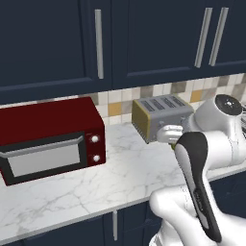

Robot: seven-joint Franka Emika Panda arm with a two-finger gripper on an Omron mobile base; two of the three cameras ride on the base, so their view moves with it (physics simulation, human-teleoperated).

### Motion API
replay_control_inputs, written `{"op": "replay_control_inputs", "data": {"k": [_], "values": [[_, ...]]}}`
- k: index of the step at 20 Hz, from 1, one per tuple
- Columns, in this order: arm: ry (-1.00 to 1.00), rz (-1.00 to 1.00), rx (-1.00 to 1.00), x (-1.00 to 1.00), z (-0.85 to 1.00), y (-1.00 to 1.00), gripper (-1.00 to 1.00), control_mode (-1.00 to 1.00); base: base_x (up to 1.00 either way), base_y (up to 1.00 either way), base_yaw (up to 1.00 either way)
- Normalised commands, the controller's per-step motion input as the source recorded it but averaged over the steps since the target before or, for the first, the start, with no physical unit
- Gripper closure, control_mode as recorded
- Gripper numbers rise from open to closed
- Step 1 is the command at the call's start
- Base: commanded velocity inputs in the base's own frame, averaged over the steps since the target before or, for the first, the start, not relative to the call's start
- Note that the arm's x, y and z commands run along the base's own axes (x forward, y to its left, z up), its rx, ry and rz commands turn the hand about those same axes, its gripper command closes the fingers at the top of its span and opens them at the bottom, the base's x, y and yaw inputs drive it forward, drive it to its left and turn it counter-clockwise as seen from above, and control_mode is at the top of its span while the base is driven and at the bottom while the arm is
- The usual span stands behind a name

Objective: Place the liquor on the top shelf of the fridge to keep it out of children's reach, and place the onion and pear on lower shelves for easy access.

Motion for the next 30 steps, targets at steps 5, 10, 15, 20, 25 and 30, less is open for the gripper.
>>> {"op": "replay_control_inputs", "data": {"k": [5,10,15,20,25,30], "values": [[0.00,0.00,0.00,-0.41,0.14,-0.09,1.00,-1.00,0.00,0.00,0.00],[0.00,0.00,0.00,-0.39,0.02,-0.09,1.00,1.00,-0.14,-0.03,0.00],[0.00,0.00,0.00,0.00,0.00,0.00,1.00,1.00,-0.89,-0.06,0.12],[0.00,0.00,0.00,0.00,0.00,0.00,1.00,1.00,-0.95,0.00,0.39],[0.00,0.00,0.00,0.00,0.00,0.00,1.00,1.00,-0.68,0.00,0.55],[0.00,0.00,0.00,0.00,0.00,0.00,1.00,1.00,-0.49,0.11,0.59]]}}
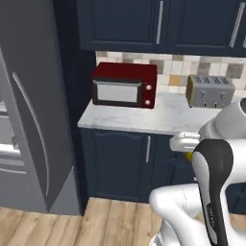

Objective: Place the liquor on the top shelf of the fridge to keep it out of children's reach, and place the onion and pear on lower shelves for easy access.

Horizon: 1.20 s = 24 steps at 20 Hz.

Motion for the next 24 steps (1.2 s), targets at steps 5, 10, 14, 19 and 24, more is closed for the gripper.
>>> {"op": "replay_control_inputs", "data": {"k": [5,10,14,19,24], "values": [[0.00,0.00,0.00,0.00,0.00,0.00,1.00,1.00,-0.25,0.46,0.51],[0.00,0.00,0.00,0.00,0.00,0.00,1.00,1.00,-0.02,0.91,0.35],[0.00,0.00,0.00,0.00,0.00,0.00,1.00,1.00,0.04,1.00,0.22],[0.00,0.00,0.00,0.00,0.00,0.00,1.00,1.00,0.25,1.00,0.12],[0.00,0.00,0.00,0.00,0.00,0.00,1.00,1.00,0.34,1.00,0.01]]}}
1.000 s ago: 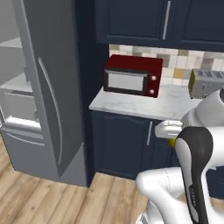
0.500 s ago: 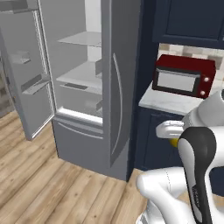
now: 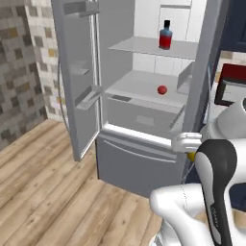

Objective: Place the liquor on the top shelf of the fridge to keep it out of children's reach, and place the onion and pear on lower shelves for easy access.

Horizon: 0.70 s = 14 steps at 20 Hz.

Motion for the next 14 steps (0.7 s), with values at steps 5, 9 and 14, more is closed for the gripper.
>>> {"op": "replay_control_inputs", "data": {"k": [5,9,14], "values": [[0.00,0.00,0.00,0.00,0.00,0.00,1.00,1.00,0.30,1.00,-0.09],[0.00,0.00,0.00,0.00,0.00,0.00,1.00,1.00,0.20,0.81,-0.32],[0.00,0.00,0.00,0.00,0.00,0.00,1.00,1.00,0.16,0.54,-0.37]]}}
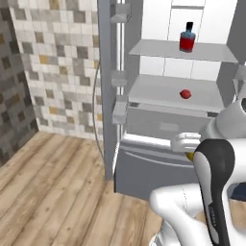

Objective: Place the liquor on the top shelf of the fridge to keep it out of children's reach, and place the onion and pear on lower shelves for easy access.

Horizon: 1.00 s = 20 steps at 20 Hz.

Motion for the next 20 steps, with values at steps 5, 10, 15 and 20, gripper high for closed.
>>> {"op": "replay_control_inputs", "data": {"k": [5,10,15,20], "values": [[0.00,0.00,0.00,0.00,0.00,0.00,1.00,1.00,0.12,0.15,-0.45],[0.00,0.00,0.00,0.00,0.00,0.00,1.00,1.00,0.14,0.00,-0.48],[0.00,0.00,0.00,0.00,0.00,0.00,1.00,1.00,0.32,0.15,-0.40],[0.00,0.00,0.00,0.00,0.00,0.00,1.00,1.00,0.54,0.39,-0.22]]}}
